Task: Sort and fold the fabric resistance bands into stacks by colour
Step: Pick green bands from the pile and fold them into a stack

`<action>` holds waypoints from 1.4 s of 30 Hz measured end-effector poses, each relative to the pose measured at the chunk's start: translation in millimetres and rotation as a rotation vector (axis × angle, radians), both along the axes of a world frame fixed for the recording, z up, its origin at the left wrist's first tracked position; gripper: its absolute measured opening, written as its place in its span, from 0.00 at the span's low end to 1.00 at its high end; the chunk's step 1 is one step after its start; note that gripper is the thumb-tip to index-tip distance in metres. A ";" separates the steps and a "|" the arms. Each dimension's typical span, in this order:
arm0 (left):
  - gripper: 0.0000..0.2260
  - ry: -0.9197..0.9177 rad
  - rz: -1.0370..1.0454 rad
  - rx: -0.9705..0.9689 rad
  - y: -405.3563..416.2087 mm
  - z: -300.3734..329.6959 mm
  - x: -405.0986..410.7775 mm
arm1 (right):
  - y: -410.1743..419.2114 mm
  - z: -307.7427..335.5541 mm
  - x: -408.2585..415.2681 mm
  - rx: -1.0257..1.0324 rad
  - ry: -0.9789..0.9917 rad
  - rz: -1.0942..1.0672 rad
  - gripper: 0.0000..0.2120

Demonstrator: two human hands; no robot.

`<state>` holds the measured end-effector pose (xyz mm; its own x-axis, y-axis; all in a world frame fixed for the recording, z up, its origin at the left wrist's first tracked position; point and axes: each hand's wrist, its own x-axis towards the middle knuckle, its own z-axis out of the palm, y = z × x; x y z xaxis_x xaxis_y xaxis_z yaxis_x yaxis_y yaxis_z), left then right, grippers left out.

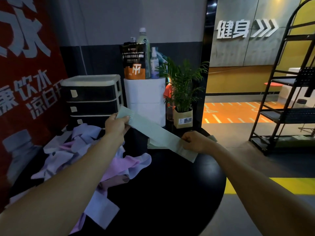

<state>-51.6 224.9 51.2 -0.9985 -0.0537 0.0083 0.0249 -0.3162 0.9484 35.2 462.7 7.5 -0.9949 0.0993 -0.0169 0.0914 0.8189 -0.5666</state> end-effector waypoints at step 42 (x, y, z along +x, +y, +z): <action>0.22 0.181 -0.192 -0.858 62.3 -132.2 -78.6 | 51.5 -81.0 -54.8 0.106 0.337 -0.257 0.17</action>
